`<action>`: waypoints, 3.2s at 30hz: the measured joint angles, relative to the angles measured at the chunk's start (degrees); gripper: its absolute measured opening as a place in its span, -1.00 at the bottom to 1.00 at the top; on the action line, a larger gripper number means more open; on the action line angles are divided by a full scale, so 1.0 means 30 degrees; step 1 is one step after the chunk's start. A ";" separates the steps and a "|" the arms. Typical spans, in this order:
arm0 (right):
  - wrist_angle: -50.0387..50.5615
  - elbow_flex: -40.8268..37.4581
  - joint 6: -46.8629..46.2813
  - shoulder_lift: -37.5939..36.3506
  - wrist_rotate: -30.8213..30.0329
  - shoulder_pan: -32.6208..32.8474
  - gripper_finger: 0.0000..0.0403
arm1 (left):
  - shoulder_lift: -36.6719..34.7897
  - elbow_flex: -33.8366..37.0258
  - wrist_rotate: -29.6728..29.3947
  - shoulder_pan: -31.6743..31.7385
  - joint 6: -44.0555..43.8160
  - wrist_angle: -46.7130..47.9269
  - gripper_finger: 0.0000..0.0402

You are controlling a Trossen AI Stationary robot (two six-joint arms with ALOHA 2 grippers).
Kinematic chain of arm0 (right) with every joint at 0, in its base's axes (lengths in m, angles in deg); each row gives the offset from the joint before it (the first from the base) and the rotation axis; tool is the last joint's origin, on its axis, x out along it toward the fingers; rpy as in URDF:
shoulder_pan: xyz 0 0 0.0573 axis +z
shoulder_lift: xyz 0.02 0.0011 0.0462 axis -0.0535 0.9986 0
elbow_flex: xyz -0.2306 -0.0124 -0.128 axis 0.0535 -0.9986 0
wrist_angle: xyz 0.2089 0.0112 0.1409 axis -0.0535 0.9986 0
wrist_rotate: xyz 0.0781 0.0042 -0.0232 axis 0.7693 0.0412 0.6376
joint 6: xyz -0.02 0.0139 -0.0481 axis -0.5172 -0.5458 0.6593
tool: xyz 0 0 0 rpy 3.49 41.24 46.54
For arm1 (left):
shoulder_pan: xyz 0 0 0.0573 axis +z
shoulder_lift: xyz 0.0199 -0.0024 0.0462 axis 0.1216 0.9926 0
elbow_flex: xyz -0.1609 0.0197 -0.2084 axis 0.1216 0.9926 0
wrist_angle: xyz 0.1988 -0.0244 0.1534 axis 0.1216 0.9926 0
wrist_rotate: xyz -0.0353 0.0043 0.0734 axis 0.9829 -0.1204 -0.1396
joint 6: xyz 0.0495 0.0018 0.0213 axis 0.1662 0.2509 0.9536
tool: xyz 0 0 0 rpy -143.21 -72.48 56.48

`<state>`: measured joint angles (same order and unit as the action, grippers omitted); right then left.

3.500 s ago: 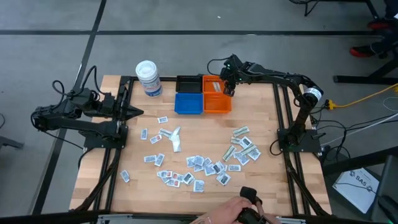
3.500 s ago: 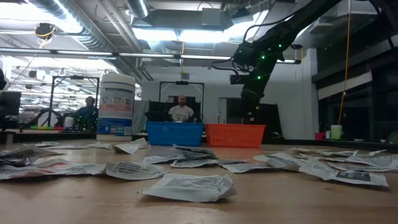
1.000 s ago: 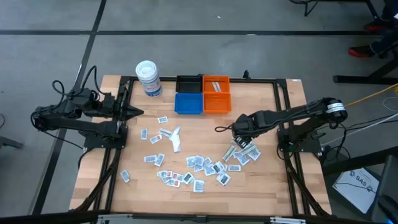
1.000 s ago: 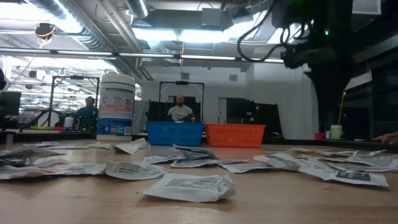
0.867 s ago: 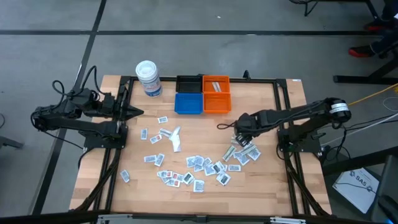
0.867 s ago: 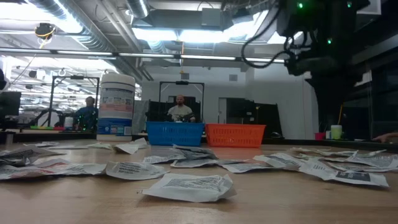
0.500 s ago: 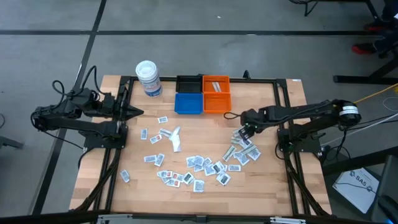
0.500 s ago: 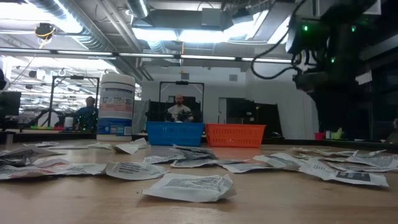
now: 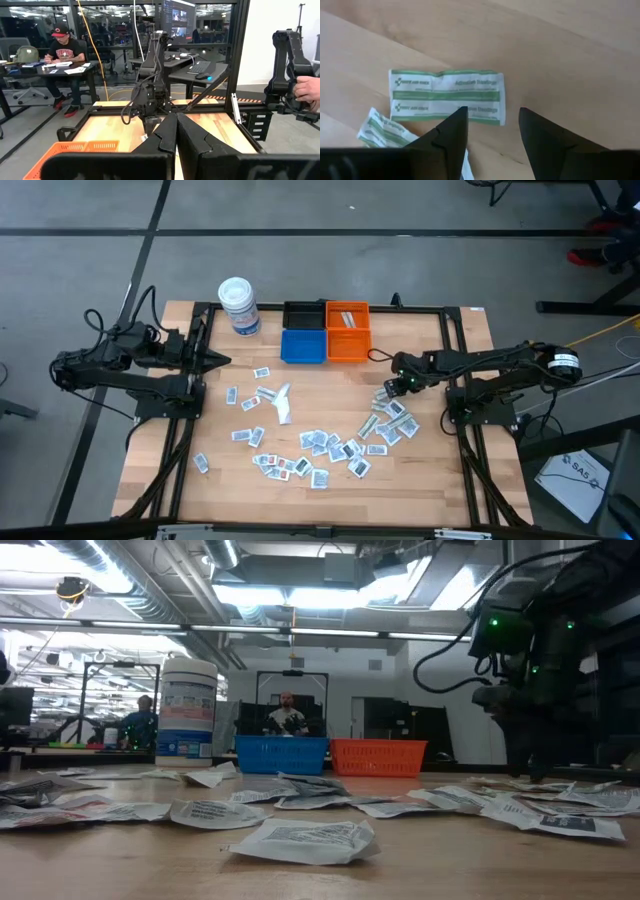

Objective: Pick & Place First Aid Supplies
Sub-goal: Put the bandage pack into the top orange bin

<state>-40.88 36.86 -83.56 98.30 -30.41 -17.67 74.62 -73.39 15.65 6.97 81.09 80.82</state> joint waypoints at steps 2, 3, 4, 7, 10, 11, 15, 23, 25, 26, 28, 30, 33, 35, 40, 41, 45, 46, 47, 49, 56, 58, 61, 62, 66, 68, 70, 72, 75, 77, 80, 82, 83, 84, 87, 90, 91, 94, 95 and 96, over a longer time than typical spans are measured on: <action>-0.0646 -0.0274 -0.0033 0.0000 0.0380 -0.0124 -0.12 | 0.0000 0.0000 -0.0007 -0.0006 -0.0014 0.0000 -0.98; -0.0915 -0.0408 -0.0105 0.0000 0.0451 -0.0152 -0.12 | -0.0002 0.0000 0.0000 0.0001 -0.0001 0.0000 -0.98; -0.1103 -0.0530 -0.0179 -0.0024 0.0507 -0.0207 -0.12 | 0.0000 0.0000 -0.0003 -0.0004 -0.0004 0.0000 -0.98; -0.1366 -0.0713 -0.0220 -0.0044 0.0634 -0.0373 -0.12 | -0.0001 0.0000 -0.0006 0.0001 -0.0002 0.0000 -0.98; -0.1373 -0.0715 -0.0158 -0.0042 0.0601 -0.0560 -0.12 | -0.0004 0.0000 -0.0006 0.0001 -0.0011 0.0000 -0.98; -0.1373 -0.0715 -0.0158 -0.0035 0.0567 -0.0613 -0.13 | -0.0007 0.0000 0.0000 -0.0002 -0.0002 0.0000 -0.98; -0.1333 -0.0740 -0.0148 -0.0023 0.0461 -0.0731 -0.25 | -0.0006 0.0000 -0.0006 -0.0003 0.0001 0.0000 -0.98; -0.1302 -0.0773 -0.0155 0.0007 0.0098 -0.0746 -0.65 | -0.0004 0.0000 -0.0004 -0.0003 0.0001 -0.0004 -0.98; -0.1425 -0.0773 -0.0155 0.0015 0.0035 -0.0746 -0.73 | -0.0005 0.0000 -0.0007 0.0001 -0.0014 0.0000 -0.98; -0.1491 -0.0773 -0.0152 0.0022 0.0013 -0.0746 -0.76 | -0.0004 0.0000 -0.0004 -0.0007 -0.0012 0.0000 -0.98; -0.1622 -0.0773 -0.0148 0.0029 -0.0029 -0.0746 -0.82 | -0.0004 0.0000 -0.0004 -0.0003 0.0001 0.0000 -0.98; -0.1941 -0.0769 -0.0076 0.0042 -0.0146 -0.0750 -0.87 | 0.0000 0.0000 -0.0006 0.0000 -0.0014 0.0000 -0.98; -0.1852 -0.0766 -0.0019 0.0044 -0.0229 -0.0753 -0.96 | -0.0007 0.0000 -0.0007 0.0001 -0.0014 0.0000 -0.98; -0.1827 -0.0766 0.0041 0.0044 -0.0305 -0.0746 -0.98 | -0.0005 0.0000 -0.0002 -0.0001 -0.0005 0.0000 -0.98; -0.1883 -0.0766 0.0086 0.0044 -0.0298 -0.0746 -0.96 | -0.0003 0.0000 0.0000 -0.0005 0.0001 -0.0003 -0.98; -0.1998 -0.0766 0.0086 0.0044 -0.0273 -0.0710 -0.97 | 0.0000 0.0000 0.0000 -0.0002 -0.0012 0.0000 -0.98; -0.2075 -0.0342 0.0398 0.0044 -0.0212 -0.0339 -0.98 | -0.0002 0.0000 -0.0007 -0.0001 -0.0009 0.0000 -0.98; -0.2085 -0.0174 0.0494 0.0044 -0.0195 -0.0245 -0.98 | 0.0000 0.0000 -0.0006 -0.0001 -0.0013 0.0000 -0.98; -0.2073 -0.0016 0.0568 0.0040 -0.0174 -0.0133 -0.98 | -0.0007 0.0000 -0.0007 0.0001 -0.0006 0.0000 -0.98; -0.2029 0.0344 0.0882 0.0036 -0.0171 0.0064 -0.99 | -0.0006 0.0000 -0.0007 -0.0007 -0.0012 0.0000 -0.98; -0.1618 0.1808 0.2387 0.0036 -0.0178 0.0209 -0.99 | -0.0007 0.0000 -0.0007 -0.0006 0.0000 0.0000 -0.98; -0.1534 0.2244 0.2959 0.0029 -0.0160 0.0209 -0.99 | 0.0000 0.0000 -0.0007 -0.0006 -0.0014 0.0000 -0.98; -0.1521 0.2883 0.3846 0.0029 0.0300 0.0209 -0.99 | -0.0006 0.0000 -0.0002 -0.0007 -0.0009 0.0000 -0.98; -0.1510 0.3116 0.4177 0.0029 0.0300 0.0221 -0.99 | -0.0005 0.0000 -0.0005 -0.0007 -0.0014 0.0000 -0.98; -0.1447 0.4042 0.5376 0.0029 0.0870 0.0326 -1.00 | -0.0006 0.0000 -0.0006 0.0001 -0.0014 0.0000 -0.98; -0.1453 0.4418 0.5820 0.0022 0.1298 0.0347 -1.00 | -0.0003 0.0000 -0.0004 -0.0004 0.0001 0.0000 -0.98; -0.1380 0.4732 0.6144 0.0022 0.1467 0.0347 -1.00 | -0.0005 0.0000 -0.0004 -0.0003 -0.0014 0.0000 -0.98; -0.1314 0.4958 0.6405 0.0022 0.1491 0.0354 -1.00 | -0.0007 0.0000 0.0000 -0.0007 0.0001 0.0000 -0.98; -0.1227 0.5193 0.6503 0.0022 0.1491 0.0347 -1.00 | -0.0007 0.0000 0.0000 0.0001 -0.0014 0.0000 -0.98; -0.1232 0.5397 0.6577 0.0022 0.1488 0.0347 -1.00 | -0.0004 0.0000 0.0000 0.0001 -0.0002 0.0000 -0.98; -0.1238 0.5812 0.6700 0.0022 0.1491 0.0279 -1.00 | 0.0000 0.0000 -0.0004 -0.0003 -0.0001 0.0000 -0.98; -0.1237 0.6144 0.6954 0.0022 0.1503 0.0172 -1.00 | 0.0000 0.0000 0.0000 -0.0001 -0.0014 0.0000 -0.98; -0.1235 0.6344 0.6993 0.0022 0.1496 0.0102 -1.00 | -0.0003 0.0000 0.0000 -0.0003 -0.0005 0.0000 -0.98; -0.1230 0.6561 0.7031 0.0022 0.1494 0.0009 -1.00 | -0.0007 0.0000 0.0000 0.0001 0.0001 0.0000 -0.98; -0.1240 0.7201 0.7376 0.0022 0.1498 -0.0337 -1.00 | -0.0002 0.0000 -0.0005 0.0001 -0.0009 0.0000 -0.98; -0.1240 0.7800 0.7603 0.0022 0.1498 -0.0856 -1.00 | -0.0005 0.0000 0.0000 -0.0005 -0.0014 0.0000 -0.98; -0.1246 0.7973 0.7706 0.0022 0.1498 -0.1053 -1.00 | -0.0007 0.0000 -0.0002 -0.0001 -0.0012 0.0000 -0.98; -0.1260 0.8585 0.8261 0.0220 0.1502 -0.1670 -1.00 | 0.0000 0.0000 0.0000 0.0000 -0.0014 0.0000 -0.98; -0.1236 0.8820 0.8484 0.0346 0.1598 -0.1924 -1.00 | -0.0007 0.0000 0.0000 -0.0007 -0.0014 0.0000 -0.98; -0.1208 0.9097 0.8711 0.0521 0.1759 -0.2157 -1.00 | 0.0000 0.0000 0.0000 -0.0007 -0.0003 0.0000 -0.98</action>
<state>-44.51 64.15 -57.42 99.86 -25.14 -24.14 74.62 -73.39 15.65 6.95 81.08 80.82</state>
